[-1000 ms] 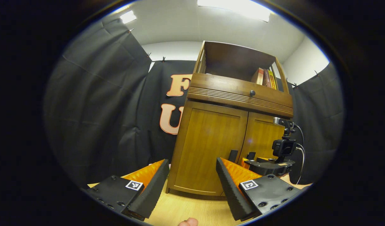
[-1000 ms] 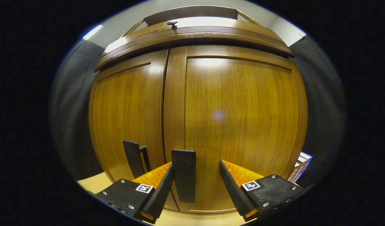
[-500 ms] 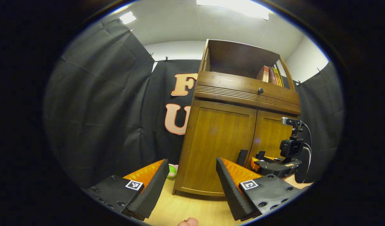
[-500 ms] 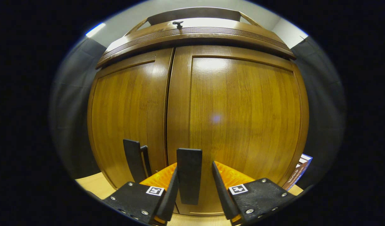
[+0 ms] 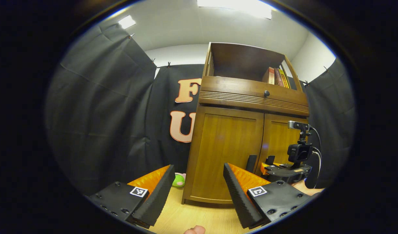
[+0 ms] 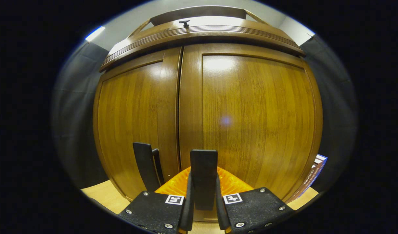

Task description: Open the right door of the double-door shoe cabinet with the right hand, and open the left door with the left hand.

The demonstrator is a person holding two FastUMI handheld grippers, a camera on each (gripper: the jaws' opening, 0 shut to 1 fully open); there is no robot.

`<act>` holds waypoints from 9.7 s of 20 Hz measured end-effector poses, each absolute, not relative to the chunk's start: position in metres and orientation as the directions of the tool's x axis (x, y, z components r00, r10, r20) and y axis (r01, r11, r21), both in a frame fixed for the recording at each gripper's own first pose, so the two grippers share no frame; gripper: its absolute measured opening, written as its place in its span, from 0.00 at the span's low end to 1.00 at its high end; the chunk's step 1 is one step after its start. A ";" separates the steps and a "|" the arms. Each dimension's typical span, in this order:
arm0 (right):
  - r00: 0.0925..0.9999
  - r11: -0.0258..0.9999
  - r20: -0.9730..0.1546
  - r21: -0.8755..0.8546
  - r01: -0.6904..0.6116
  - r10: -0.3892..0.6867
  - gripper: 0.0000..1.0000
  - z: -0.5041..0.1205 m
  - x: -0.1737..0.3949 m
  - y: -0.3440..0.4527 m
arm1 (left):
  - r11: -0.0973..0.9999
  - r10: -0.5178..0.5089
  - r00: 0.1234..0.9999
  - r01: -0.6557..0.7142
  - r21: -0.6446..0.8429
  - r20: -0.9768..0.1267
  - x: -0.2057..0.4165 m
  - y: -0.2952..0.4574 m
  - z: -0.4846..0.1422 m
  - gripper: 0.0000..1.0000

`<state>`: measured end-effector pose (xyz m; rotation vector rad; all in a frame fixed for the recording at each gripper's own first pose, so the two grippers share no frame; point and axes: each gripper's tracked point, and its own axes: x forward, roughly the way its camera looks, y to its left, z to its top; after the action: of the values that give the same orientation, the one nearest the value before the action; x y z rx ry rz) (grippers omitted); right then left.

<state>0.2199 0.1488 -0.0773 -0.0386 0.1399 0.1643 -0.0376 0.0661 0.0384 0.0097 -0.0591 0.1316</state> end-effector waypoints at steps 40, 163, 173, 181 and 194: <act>0.983 0.997 -0.181 -0.061 -0.046 0.034 0.16 -0.059 0.013 -0.036 | 0.997 -0.070 0.997 0.072 0.040 -0.041 -0.016 -0.045 -0.005 0.94; 0.935 0.954 -0.188 0.050 -0.296 0.300 0.99 -0.053 -0.043 0.048 | 0.997 0.010 0.989 0.002 0.077 -0.151 -0.004 0.091 -0.034 0.20; 0.944 0.961 -0.180 0.068 -0.268 0.276 0.88 -0.053 -0.044 0.069 | 0.993 -0.112 0.983 0.106 -0.053 -0.147 -0.005 0.181 -0.026 0.13; 0.943 0.964 -0.202 0.065 -0.257 0.265 0.99 -0.059 -0.048 0.067 | 0.979 -0.204 0.964 0.198 -0.048 -0.170 -0.005 0.199 -0.025 0.13; 0.922 0.943 -0.199 0.100 -0.317 0.331 0.88 -0.059 -0.021 0.066 | 0.991 -0.050 0.998 0.054 -0.123 0.038 -0.082 0.173 0.086 0.17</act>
<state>-0.0206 0.0659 -0.0592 0.0659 0.2157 0.3330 -0.0821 0.1734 0.0857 -0.1241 -0.0350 -0.0519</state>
